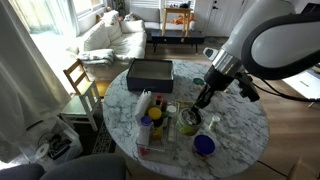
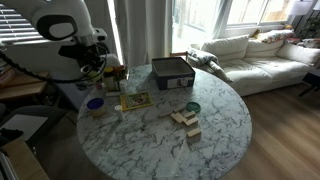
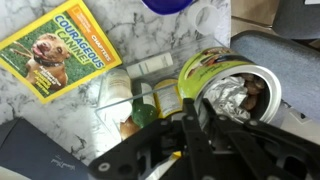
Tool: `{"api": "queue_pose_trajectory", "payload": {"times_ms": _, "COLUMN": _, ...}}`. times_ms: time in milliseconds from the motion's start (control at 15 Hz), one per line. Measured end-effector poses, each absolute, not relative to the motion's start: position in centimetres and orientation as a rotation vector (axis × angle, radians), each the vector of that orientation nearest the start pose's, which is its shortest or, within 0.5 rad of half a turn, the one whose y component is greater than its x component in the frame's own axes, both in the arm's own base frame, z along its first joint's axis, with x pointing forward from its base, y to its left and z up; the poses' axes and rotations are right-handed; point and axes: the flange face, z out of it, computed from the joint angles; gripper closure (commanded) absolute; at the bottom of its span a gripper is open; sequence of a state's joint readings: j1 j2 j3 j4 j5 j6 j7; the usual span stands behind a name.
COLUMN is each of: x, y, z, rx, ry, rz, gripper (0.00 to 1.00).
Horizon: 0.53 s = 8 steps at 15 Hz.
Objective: Put the lid on the can on the table then put the other can on top
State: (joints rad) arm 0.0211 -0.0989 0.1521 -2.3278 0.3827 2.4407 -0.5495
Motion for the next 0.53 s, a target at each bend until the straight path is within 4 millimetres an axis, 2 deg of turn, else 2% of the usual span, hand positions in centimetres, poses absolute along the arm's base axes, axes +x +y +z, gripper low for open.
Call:
{"api": "queue_pose_trajectory", "payload": {"times_ms": 267, "x": 47.8, "y": 7.8, "z": 37.0, "rx": -2.883, "ry": -0.599, "rz": -0.268, "gripper": 0.97}}
{"api": "queue_pose_trajectory", "payload": {"times_ms": 533, "x": 45.9, "y": 7.1, "z": 34.0, "rx": -2.941, "ry": -0.512, "rz": -0.191, "gripper": 0.97}}
